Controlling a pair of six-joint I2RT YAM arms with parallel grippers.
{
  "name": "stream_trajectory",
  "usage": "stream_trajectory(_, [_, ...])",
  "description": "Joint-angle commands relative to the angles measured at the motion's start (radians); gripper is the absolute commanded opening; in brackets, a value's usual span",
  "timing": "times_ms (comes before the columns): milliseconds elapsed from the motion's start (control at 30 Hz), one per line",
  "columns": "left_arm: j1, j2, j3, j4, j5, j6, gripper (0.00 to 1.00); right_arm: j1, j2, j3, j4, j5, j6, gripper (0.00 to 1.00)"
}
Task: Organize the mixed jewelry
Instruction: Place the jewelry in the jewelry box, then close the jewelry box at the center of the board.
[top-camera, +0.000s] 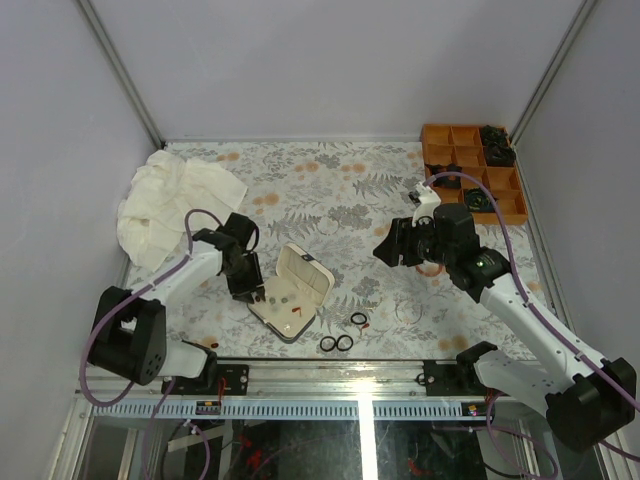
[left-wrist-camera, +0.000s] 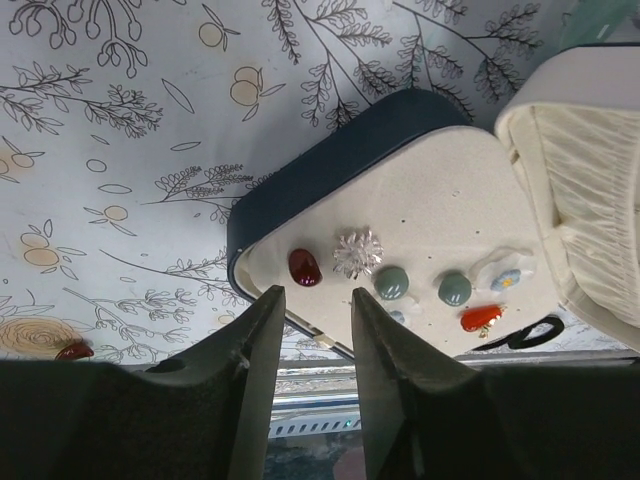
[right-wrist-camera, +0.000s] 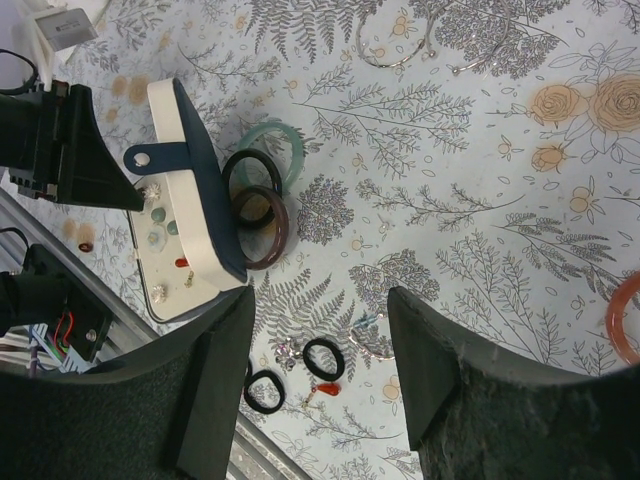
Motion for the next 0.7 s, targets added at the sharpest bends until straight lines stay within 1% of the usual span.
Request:
stream_trajectory(0, [-0.005,-0.064,-0.003,0.000,0.012,0.001,0.33,0.010,0.018,0.017,0.055,-0.048,-0.001,0.63])
stream_trajectory(167, [-0.005,-0.137,-0.008,0.008,0.028,-0.002,0.34,0.010,0.048,0.042,0.059,-0.081,0.006,0.62])
stream_trajectory(267, [-0.005,-0.196,-0.018,0.011,0.041,-0.011,0.34,0.010,0.080,0.054,0.081,-0.109,0.041,0.62])
stream_trajectory(400, [-0.005,-0.303,-0.030,0.011,0.062,-0.035,0.34,0.030,0.132,0.095,0.108,-0.111,0.063,0.62])
stream_trajectory(667, [-0.005,-0.560,-0.100,0.025,0.110,-0.121,0.35,0.085,0.340,0.238,0.181,-0.137,0.125,0.61])
